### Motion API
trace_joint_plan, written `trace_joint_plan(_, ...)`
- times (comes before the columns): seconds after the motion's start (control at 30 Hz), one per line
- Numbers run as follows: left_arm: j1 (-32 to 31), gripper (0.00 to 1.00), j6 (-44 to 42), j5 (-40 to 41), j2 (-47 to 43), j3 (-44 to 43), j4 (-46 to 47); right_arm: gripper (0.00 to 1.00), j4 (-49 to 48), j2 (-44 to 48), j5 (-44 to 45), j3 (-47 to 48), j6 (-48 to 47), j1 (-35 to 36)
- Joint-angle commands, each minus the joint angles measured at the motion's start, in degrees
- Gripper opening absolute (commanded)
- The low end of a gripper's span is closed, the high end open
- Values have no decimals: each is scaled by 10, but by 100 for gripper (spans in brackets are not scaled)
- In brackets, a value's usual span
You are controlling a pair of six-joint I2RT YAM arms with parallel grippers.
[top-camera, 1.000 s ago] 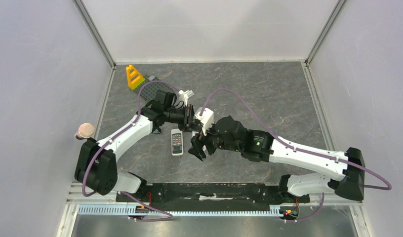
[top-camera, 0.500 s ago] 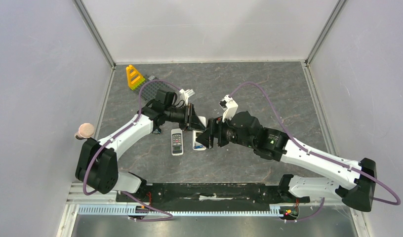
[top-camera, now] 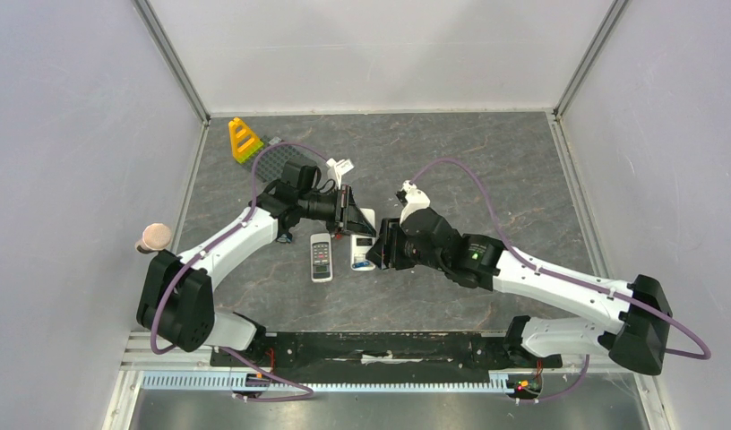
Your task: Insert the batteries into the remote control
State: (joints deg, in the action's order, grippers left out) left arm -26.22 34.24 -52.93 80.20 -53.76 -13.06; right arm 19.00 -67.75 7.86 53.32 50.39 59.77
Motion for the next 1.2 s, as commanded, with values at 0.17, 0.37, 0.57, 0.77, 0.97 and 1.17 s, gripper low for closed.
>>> trace_joint_plan(0.17, -1, 2, 11, -21, -10, -6, 38, 46, -6, -10, 15, -13, 2, 1)
trace_joint_plan(0.37, -1, 2, 25, -12, -3, -6, 50, 46, -6, -12, 3, -19, 8, 1)
trace_joint_plan(0.57, -1, 2, 28, -11, -5, -6, 51, 45, -6, -4, 16, -23, 19, 1)
trace_joint_plan(0.77, -1, 2, 28, -12, -6, -1, 51, 54, 5, 11, 46, -7, 41, 0)
trace_joint_plan(0.97, -1, 2, 28, -10, -5, -1, 50, 62, 13, 32, 40, 7, 63, 0)
trace_joint_plan(1.17, -1, 2, 31, -9, -4, -2, 49, 82, -10, 47, 5, -6, 65, 0)
